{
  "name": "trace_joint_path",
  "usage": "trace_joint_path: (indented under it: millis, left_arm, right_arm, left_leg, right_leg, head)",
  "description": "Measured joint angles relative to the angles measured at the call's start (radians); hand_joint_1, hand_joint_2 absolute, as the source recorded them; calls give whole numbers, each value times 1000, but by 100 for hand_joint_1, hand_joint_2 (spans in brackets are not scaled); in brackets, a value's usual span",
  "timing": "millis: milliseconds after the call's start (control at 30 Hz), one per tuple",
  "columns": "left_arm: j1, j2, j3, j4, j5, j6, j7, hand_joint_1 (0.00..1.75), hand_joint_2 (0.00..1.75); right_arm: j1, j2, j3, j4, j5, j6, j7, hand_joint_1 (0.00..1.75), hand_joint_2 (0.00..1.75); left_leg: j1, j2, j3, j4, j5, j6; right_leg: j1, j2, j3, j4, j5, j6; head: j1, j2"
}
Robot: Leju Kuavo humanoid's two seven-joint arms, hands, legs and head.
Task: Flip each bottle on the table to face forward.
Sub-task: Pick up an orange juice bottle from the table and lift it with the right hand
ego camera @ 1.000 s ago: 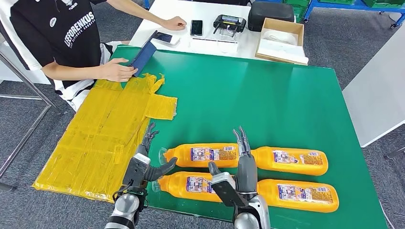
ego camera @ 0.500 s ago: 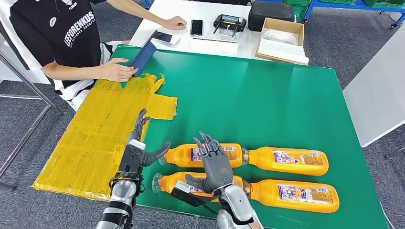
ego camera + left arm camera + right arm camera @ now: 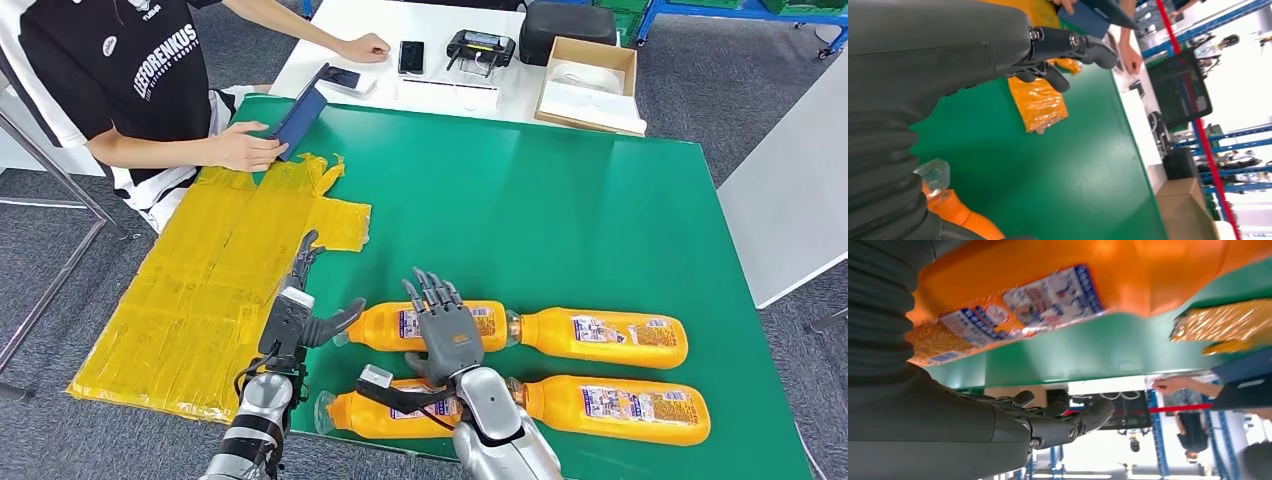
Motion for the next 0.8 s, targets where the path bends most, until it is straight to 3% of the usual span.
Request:
trace_joint_path:
  millis: [333, 800]
  left_arm:
    - [-1, 0, 6, 23, 1, -5, -2, 0, 175]
    - [-18, 0, 1, 66, -6, -16, -15, 0, 175]
  right_arm:
    - [2, -38, -9, -79, 8, 75, -1, 0, 175]
    - [-34, -92, -23, -33, 10, 149, 2, 0, 175]
  left_leg:
    - [0, 0, 0, 0, 0, 0]
    - [0, 0, 1, 0, 0, 0]
  right_leg:
    - [0, 0, 0, 0, 0, 0]
    - [0, 0, 0, 0, 0, 0]
  head:
    - [0, 0]
    - [0, 0]
